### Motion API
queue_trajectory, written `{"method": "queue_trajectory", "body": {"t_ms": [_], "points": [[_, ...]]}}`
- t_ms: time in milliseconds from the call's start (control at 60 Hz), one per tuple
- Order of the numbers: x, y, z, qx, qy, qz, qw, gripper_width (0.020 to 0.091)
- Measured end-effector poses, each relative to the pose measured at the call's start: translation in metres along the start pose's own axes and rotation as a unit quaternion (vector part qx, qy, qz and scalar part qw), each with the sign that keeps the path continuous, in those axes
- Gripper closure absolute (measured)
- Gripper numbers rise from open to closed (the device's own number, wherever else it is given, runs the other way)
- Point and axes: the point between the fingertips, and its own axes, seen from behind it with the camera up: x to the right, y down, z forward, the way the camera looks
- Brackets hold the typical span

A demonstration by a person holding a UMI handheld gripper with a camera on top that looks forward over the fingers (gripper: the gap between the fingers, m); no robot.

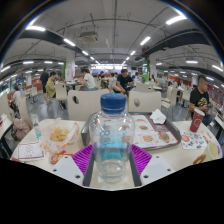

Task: Pour water

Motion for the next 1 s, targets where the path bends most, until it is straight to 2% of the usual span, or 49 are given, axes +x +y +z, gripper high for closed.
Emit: {"method": "queue_trajectory", "body": {"t_ms": [100,167,300,450,617,783,900,1000], "points": [[-0.002,-0.004,0.004,0.014,0.001,-0.011,1.0,0.0561],[-0.002,-0.005,0.004,0.019,0.003,-0.016,1.0,0.0624],[-0.004,-0.005,0.002,0.013,0.006,-0.032,0.999,0.0706],[-0.002,-0.023,-0.019,0.018,-0.006,-0.013,1.0,0.0707],[0.006,-0.088,-0.071,0.04,-0.077,0.15,0.985,0.0707],[0.042,-0.144,-0.121,0.042,-0.159,0.381,0.91,0.0707],[0.08,-0.146,-0.132,0.032,-0.205,0.534,0.819,0.0705],[0.115,-0.135,-0.138,0.017,-0.223,0.65,0.726,0.0707]]}}
